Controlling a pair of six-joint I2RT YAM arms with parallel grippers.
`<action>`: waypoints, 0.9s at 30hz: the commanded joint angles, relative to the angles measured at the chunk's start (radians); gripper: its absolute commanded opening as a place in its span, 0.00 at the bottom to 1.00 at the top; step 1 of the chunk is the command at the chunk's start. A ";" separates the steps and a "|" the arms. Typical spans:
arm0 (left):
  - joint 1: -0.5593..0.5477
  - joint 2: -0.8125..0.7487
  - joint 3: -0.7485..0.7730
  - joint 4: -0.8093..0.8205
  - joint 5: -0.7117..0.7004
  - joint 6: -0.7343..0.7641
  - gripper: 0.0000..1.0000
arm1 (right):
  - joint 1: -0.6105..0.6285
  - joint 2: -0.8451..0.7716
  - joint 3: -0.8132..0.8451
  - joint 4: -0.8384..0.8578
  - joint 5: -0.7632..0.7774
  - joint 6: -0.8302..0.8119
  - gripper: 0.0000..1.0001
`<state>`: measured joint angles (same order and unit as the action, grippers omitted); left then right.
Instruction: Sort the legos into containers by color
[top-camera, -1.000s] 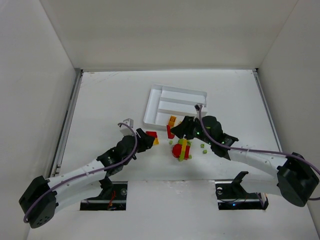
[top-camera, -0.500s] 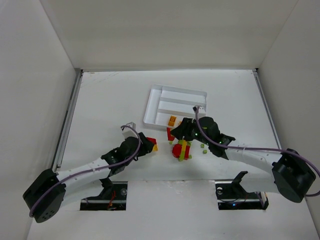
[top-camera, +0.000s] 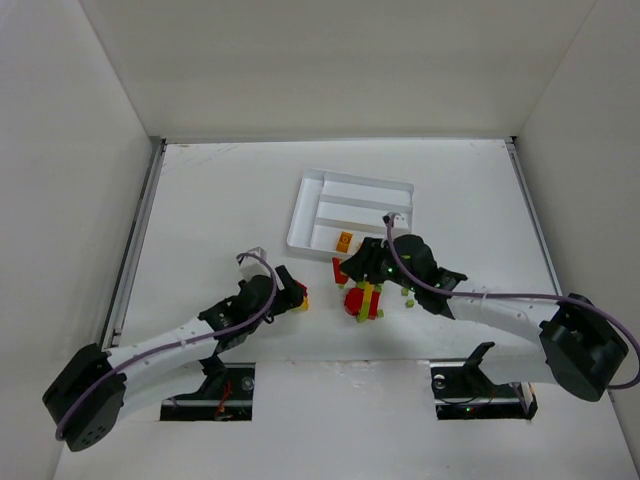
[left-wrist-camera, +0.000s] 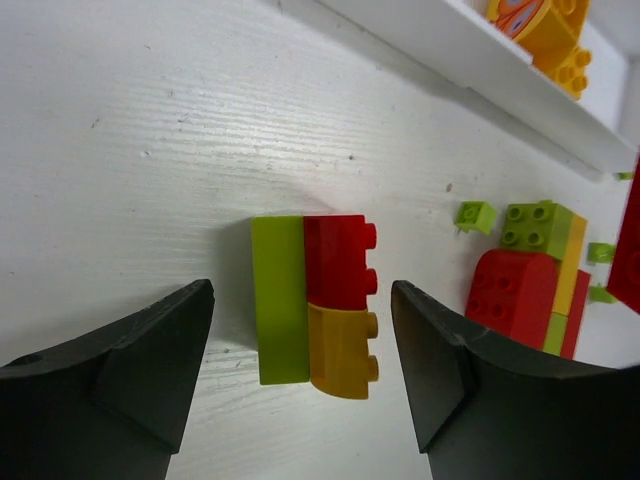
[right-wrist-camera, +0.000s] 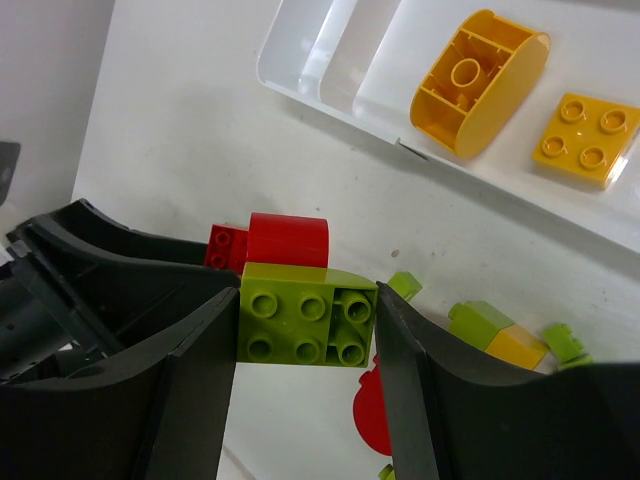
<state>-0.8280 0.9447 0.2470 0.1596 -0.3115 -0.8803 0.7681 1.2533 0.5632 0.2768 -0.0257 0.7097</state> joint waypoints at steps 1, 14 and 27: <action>0.013 -0.099 0.038 -0.078 -0.020 0.003 0.71 | 0.010 -0.005 0.043 0.048 0.012 -0.016 0.46; -0.003 -0.281 0.124 -0.016 -0.017 -0.123 0.67 | 0.024 0.017 0.086 0.143 -0.045 0.074 0.46; -0.004 -0.093 0.021 0.573 0.015 -0.244 0.63 | 0.023 0.116 0.063 0.452 -0.201 0.373 0.46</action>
<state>-0.8394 0.8379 0.2749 0.5392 -0.3141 -1.0931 0.7868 1.3392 0.6094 0.5522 -0.1589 0.9779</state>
